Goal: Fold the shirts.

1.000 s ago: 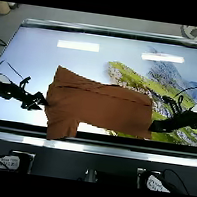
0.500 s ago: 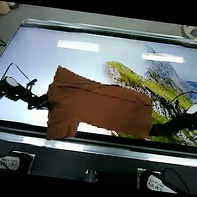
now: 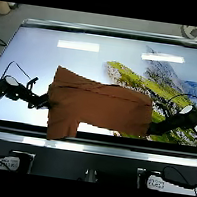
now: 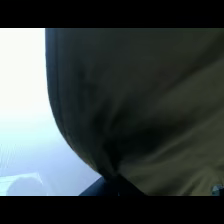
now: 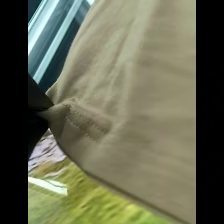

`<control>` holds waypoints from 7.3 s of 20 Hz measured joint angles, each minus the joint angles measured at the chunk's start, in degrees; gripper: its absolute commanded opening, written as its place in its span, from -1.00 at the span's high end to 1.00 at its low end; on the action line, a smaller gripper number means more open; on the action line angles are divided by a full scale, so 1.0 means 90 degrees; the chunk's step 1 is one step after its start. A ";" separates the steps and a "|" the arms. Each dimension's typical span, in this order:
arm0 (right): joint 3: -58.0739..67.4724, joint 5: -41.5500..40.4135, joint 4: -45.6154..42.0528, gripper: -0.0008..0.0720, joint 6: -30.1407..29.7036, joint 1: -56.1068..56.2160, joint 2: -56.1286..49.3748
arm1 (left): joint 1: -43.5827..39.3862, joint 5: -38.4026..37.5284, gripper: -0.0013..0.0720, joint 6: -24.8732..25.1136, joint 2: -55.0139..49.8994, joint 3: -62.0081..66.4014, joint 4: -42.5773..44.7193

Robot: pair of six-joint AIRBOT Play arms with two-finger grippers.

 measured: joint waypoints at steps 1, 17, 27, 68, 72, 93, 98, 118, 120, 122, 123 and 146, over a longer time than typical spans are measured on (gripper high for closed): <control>0.0046 -0.0058 0.0044 0.91 0.0000 0.0002 -0.0019 | 0.0000 -0.0005 0.90 0.0007 0.0063 0.0012 0.0000; 0.5593 -0.2548 0.0095 0.92 -0.1105 0.0002 0.4918 | 0.0010 0.2045 0.90 -0.0823 0.4813 0.6460 0.0539; 0.5899 -0.2064 -0.0313 0.91 -0.0648 0.0002 0.5418 | 0.0010 0.1639 0.90 -0.1178 0.5134 0.7040 0.0896; 0.4109 -0.3364 -0.0682 0.91 -0.0444 0.1241 -0.1443 | -0.0476 0.1678 0.89 0.0051 -0.1258 0.3798 0.0588; 0.4104 -0.2361 -0.0886 0.91 -0.0444 0.1241 -0.1727 | -0.0471 0.0843 0.90 0.0058 -0.1282 0.3218 0.0777; 0.2885 0.0940 -0.0240 -0.20 -0.0425 0.0160 -0.1010 | 0.0695 -0.0726 -0.21 0.0323 0.1290 -0.0920 0.0393; 0.2705 0.0991 -0.0185 -0.21 -0.0515 0.0117 -0.0821 | 0.0454 -0.0245 -0.21 0.0510 0.1681 -0.2062 -0.0160; 0.0991 0.0138 0.0440 0.24 -0.0338 0.0100 -0.0585 | -0.0379 0.0976 0.89 0.0571 0.1885 -0.2368 -0.0661; 0.0923 -0.0104 0.0510 0.90 -0.0291 0.0100 -0.0588 | -0.0381 0.0976 0.89 0.0624 0.1902 -0.2368 -0.0663; 0.0899 -0.0153 0.0607 0.91 -0.0257 0.0100 -0.0583 | -0.0381 0.0979 0.90 0.0685 0.1914 -0.2358 -0.0663; 0.0918 -0.0170 0.0629 0.91 -0.0318 0.0107 -0.0573 | -0.0381 0.0986 0.90 0.0716 0.1928 -0.2324 -0.0661; 0.4476 -0.2482 0.0500 0.81 0.0328 0.1010 -0.2288 | -0.0267 0.1256 0.66 0.0226 -0.1545 0.3276 -0.0634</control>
